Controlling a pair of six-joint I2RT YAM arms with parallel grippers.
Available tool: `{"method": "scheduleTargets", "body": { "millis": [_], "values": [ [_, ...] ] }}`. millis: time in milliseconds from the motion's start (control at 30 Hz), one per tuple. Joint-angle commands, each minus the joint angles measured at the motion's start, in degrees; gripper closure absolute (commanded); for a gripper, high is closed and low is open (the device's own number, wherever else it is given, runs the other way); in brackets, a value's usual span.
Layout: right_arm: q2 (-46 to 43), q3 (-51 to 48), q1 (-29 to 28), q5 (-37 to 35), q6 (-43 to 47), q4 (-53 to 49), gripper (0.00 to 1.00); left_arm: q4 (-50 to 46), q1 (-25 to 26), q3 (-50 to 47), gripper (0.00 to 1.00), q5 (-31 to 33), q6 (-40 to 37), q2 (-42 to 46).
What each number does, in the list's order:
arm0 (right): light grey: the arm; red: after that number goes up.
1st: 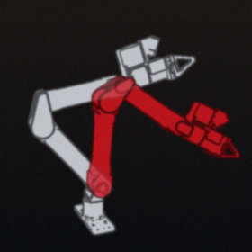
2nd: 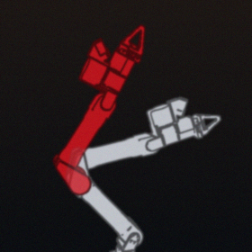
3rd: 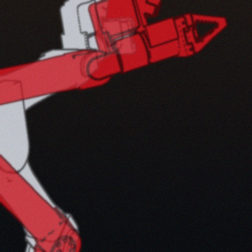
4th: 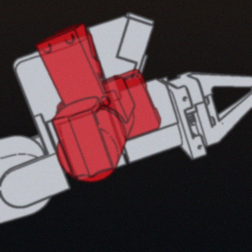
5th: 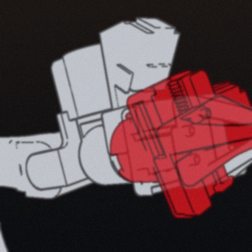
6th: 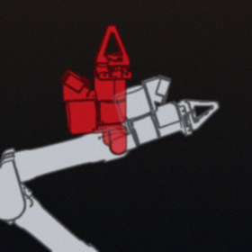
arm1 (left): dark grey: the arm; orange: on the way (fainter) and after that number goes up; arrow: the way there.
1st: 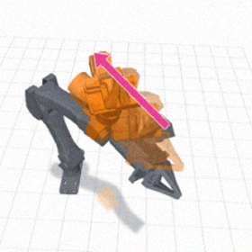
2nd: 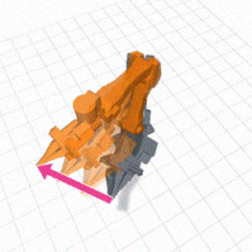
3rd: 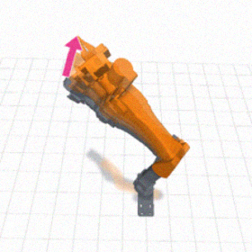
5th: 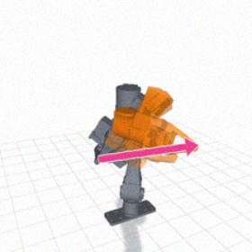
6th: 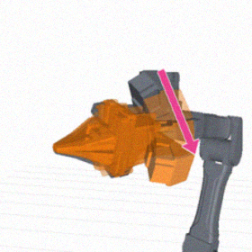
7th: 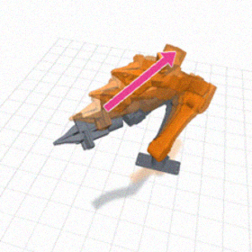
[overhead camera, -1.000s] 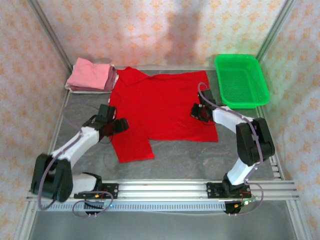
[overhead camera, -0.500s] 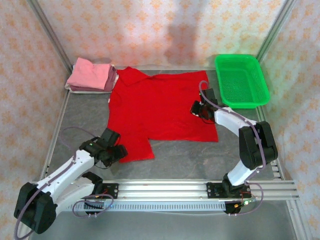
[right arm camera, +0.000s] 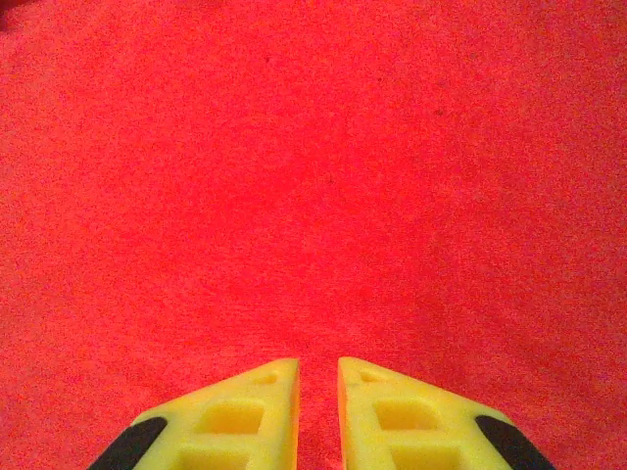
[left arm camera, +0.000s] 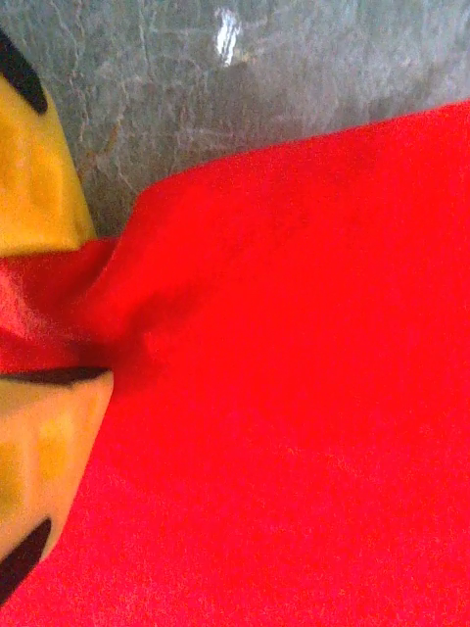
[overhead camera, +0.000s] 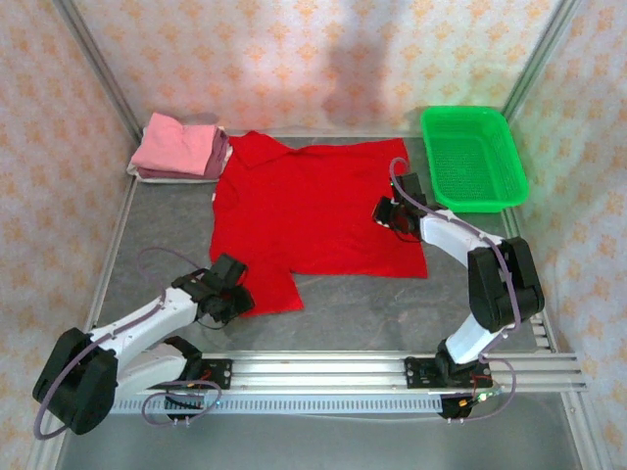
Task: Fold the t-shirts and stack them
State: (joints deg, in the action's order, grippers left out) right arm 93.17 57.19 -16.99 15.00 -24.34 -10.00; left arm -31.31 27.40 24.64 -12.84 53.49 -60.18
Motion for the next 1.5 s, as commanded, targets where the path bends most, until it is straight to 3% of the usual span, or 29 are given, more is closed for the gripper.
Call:
{"method": "scheduleTargets", "body": {
  "millis": [0,167,333,533,633,800,900,1267,1467],
  "values": [
    [0.19,-0.74,-0.19,-0.49,0.63,1.27,0.82,0.50,0.46,-0.04,0.80,2.18,-1.81,-0.17],
    [0.62,-0.94,-0.21,-0.24,0.29,1.53,0.81,-3.74,0.46,4.69,1.00,5.01,-3.07,3.23],
    [0.63,-0.59,-0.20,-0.30,0.39,1.22,0.80,-4.16,-1.21,10.88,1.00,5.44,-5.96,2.00],
    [1.40,0.37,-0.18,-0.02,0.59,0.94,0.79,-2.78,-5.79,20.16,1.00,2.18,-13.43,-9.13],
    [1.58,0.47,-0.21,-0.06,0.59,1.10,0.79,-1.66,-6.30,25.86,0.85,1.54,-18.12,-14.87],
    [1.94,0.64,-0.23,-0.07,0.61,0.88,0.79,-1.12,-6.54,32.26,0.78,1.85,-22.36,-23.18],
    [1.76,0.88,-0.23,0.07,0.78,0.28,0.79,0.91,-6.83,30.19,0.69,0.59,-21.63,-23.08],
    [2.38,1.79,-0.23,0.46,1.66,-0.62,0.78,2.56,-8.24,13.34,0.68,2.18,-15.67,-6.81],
    [-0.19,-0.04,-0.18,0.37,1.09,0.18,0.78,12.05,-8.24,10.07,0.63,-4.28,-15.78,-12.89]
  ]
}}
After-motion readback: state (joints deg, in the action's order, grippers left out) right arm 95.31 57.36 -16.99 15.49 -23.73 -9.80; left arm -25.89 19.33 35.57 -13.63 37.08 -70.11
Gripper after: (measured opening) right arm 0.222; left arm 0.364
